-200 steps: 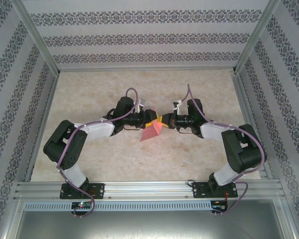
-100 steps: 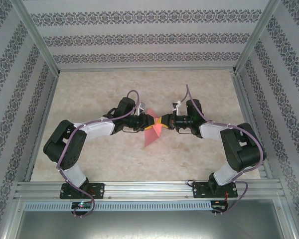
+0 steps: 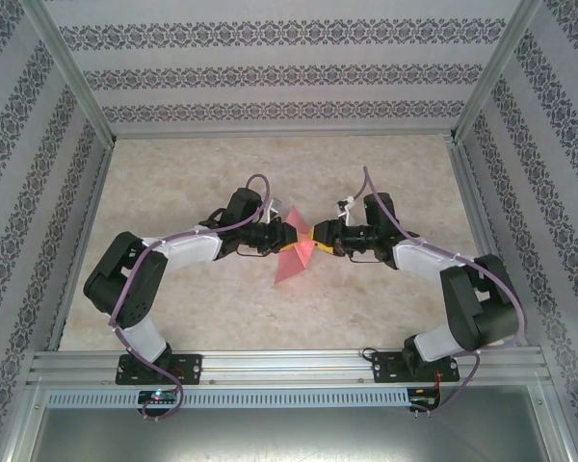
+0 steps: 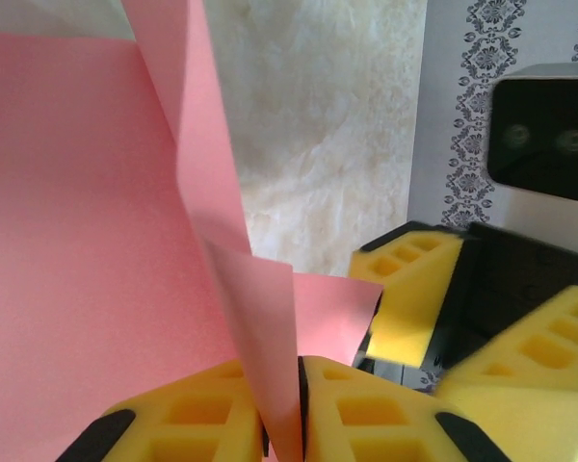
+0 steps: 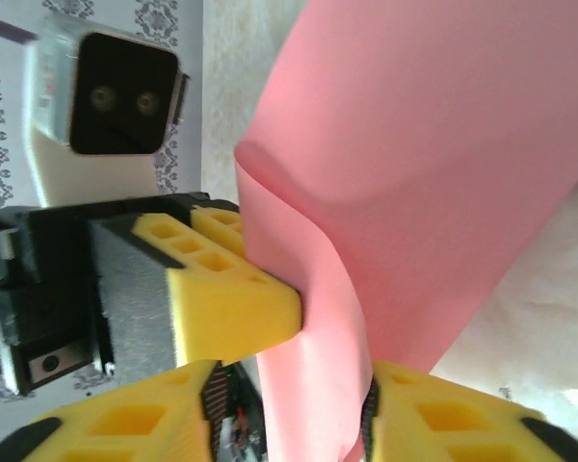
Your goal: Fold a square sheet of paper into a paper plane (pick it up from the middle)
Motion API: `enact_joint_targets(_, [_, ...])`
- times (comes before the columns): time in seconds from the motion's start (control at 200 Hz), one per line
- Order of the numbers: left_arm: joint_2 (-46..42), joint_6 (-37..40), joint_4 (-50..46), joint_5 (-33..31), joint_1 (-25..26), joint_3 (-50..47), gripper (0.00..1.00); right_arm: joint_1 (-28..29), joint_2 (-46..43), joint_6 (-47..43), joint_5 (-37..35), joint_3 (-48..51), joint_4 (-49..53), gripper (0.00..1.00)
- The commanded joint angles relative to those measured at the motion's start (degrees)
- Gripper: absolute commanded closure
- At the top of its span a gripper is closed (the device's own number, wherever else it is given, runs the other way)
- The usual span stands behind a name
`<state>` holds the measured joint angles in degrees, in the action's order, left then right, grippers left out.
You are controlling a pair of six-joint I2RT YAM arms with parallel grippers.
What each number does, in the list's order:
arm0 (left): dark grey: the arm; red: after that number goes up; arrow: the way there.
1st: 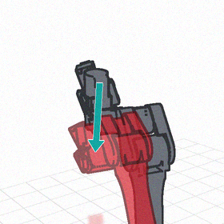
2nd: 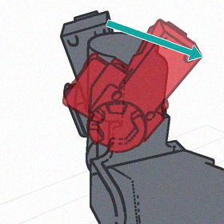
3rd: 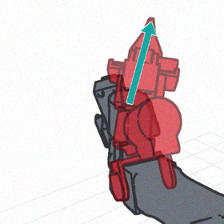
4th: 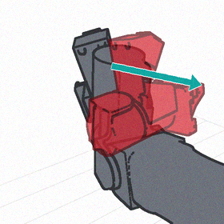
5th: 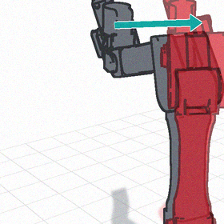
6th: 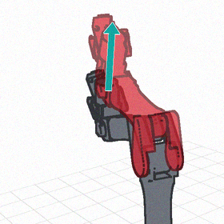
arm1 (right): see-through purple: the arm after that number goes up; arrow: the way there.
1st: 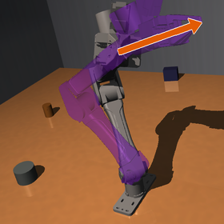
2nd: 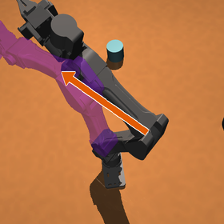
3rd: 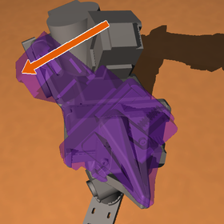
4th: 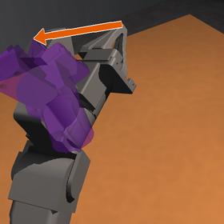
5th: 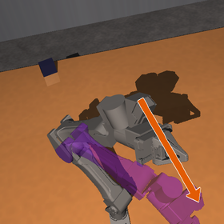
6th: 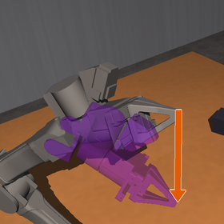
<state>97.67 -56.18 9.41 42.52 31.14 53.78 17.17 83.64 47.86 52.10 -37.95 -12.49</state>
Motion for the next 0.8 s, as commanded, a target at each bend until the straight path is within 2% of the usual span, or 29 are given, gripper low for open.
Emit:
enact_joint_targets(0.0, [-1.95, -1.36, 1.72, 1.19, 0.54, 0.88, 0.83, -0.52, -4.06, -0.24, -2.26, 2.31, 1.01, 0.53])
enact_joint_targets(0.195, [-3.31, -4.53, 4.68, 0.38, 0.59, 1.20, 0.88, 0.42, -10.61, 6.59, -5.71, 5.97, 0.81, 0.38])
enact_joint_targets(0.43, [-3.43, -8.19, 9.30, 0.54, 0.77, 0.79, 0.90, 4.41, -14.96, 17.08, -9.54, 9.97, -5.86, 0.25])
enact_joint_targets(0.555, [-3.79, -10.31, 12.09, 0.21, 0.88, 0.29, 0.91, 6.41, -15.33, 19.34, -11.47, 9.48, -6.03, 0.24])
enact_joint_targets(0.794, [-3.81, -13.54, 17.05, 0.99, 1.47, -0.56, 0.90, 7.39, -12.77, 27.37, -11.50, 10.70, -15.93, 0.29])
